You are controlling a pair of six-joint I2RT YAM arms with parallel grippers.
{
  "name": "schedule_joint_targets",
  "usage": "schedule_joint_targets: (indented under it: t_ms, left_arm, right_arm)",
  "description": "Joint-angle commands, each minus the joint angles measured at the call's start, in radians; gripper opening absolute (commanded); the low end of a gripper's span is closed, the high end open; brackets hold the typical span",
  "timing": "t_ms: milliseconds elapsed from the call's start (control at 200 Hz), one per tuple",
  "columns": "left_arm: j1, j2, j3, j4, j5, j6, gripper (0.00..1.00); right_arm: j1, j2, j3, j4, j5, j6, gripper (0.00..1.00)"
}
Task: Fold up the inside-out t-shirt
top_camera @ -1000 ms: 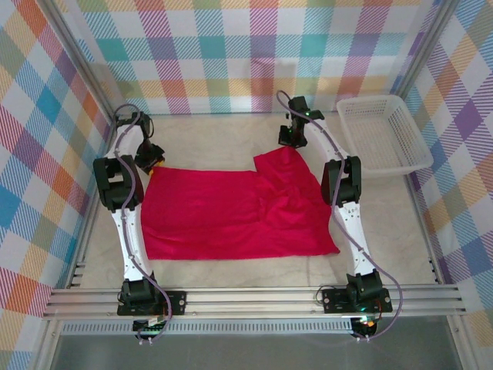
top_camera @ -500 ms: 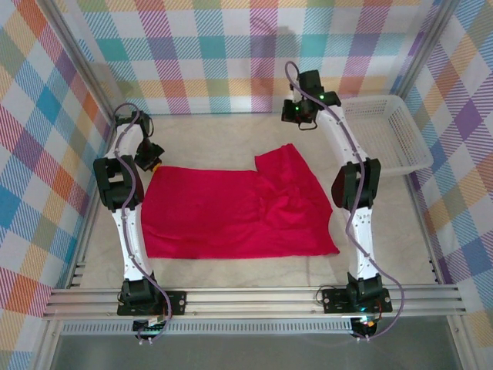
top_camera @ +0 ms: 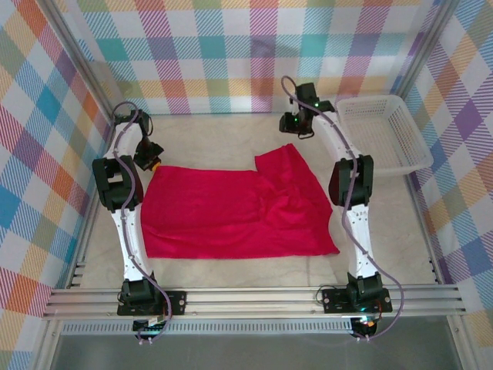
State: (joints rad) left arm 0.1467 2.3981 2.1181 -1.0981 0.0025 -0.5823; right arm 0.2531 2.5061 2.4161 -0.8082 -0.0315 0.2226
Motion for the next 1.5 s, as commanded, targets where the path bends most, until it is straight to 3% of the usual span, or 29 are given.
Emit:
schedule_joint_targets:
  t_ms: [0,125,585,825,1060,1360,1495]
  left_arm:
    - [0.005,-0.065,0.016,-0.035,0.005,0.012,0.03]
    - [0.005,-0.073,0.016,-0.032,0.005,0.013,0.03]
    - [0.004,-0.081,0.016,-0.035,0.01,0.015,0.01]
    - [0.004,-0.081,0.008,-0.038,0.016,0.016,0.0]
    - [0.005,-0.093,0.01,-0.035,0.02,0.02,0.0]
    - [0.016,-0.114,0.018,-0.049,0.017,0.012,0.0]
    - [0.026,-0.133,0.014,-0.058,0.004,0.018,0.0]
  right_arm:
    - [-0.012,0.089,0.069,-0.06,0.082,-0.016,0.44]
    - [-0.02,0.136,0.104,-0.105,0.161,-0.002,0.44]
    - [-0.025,0.18,0.092,-0.1,0.042,0.002,0.44]
    - [-0.025,0.214,0.104,-0.11,-0.058,0.028,0.27]
    - [-0.041,0.189,0.181,-0.13,-0.05,0.046,0.0]
    - [-0.082,-0.01,0.103,0.004,-0.182,0.106,0.0]
    - [-0.093,-0.089,0.028,0.03,-0.174,0.112,0.0]
